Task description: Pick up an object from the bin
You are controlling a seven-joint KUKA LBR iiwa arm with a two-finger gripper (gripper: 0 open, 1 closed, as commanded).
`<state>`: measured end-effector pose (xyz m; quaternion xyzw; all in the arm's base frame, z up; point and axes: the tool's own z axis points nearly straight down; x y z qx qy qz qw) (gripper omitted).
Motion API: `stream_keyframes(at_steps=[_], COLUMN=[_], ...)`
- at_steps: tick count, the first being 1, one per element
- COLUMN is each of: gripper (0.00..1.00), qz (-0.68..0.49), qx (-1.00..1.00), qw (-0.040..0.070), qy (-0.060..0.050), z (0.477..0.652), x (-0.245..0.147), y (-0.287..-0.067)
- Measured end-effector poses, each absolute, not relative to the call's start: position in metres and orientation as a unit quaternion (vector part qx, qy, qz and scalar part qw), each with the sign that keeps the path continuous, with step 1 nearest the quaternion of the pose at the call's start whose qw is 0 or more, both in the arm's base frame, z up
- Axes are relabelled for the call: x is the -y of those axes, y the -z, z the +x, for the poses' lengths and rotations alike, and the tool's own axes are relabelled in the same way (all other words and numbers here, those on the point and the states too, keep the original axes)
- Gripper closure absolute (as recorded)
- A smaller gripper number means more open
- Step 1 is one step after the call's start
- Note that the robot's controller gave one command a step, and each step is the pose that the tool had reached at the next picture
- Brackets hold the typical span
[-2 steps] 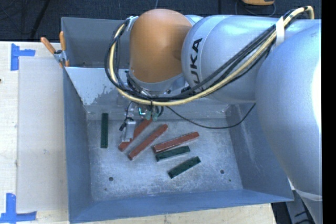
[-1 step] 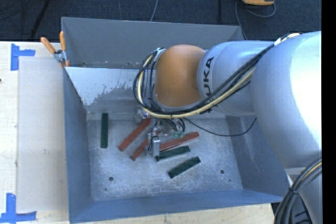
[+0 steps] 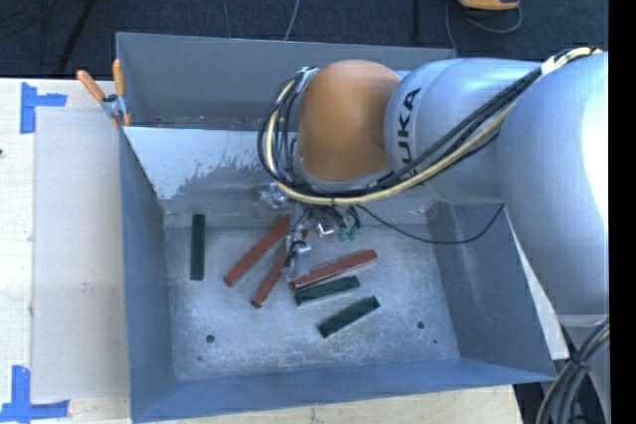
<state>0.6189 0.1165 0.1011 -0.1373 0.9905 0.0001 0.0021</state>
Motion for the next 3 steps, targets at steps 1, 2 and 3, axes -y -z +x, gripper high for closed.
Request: stream_keyframes(at_steps=[1,2,3], gripper=[0.00,0.00,0.00], qz=[-0.114,-0.067,-0.066], qx=[-0.993,-0.998,-0.998], qw=[0.000,-0.003,-0.001], qy=[0.000,0.000,-0.001], z=[0.614,0.616,0.616], x=[-0.110,-0.109,-0.109], y=[-0.106,-0.069,-0.070])
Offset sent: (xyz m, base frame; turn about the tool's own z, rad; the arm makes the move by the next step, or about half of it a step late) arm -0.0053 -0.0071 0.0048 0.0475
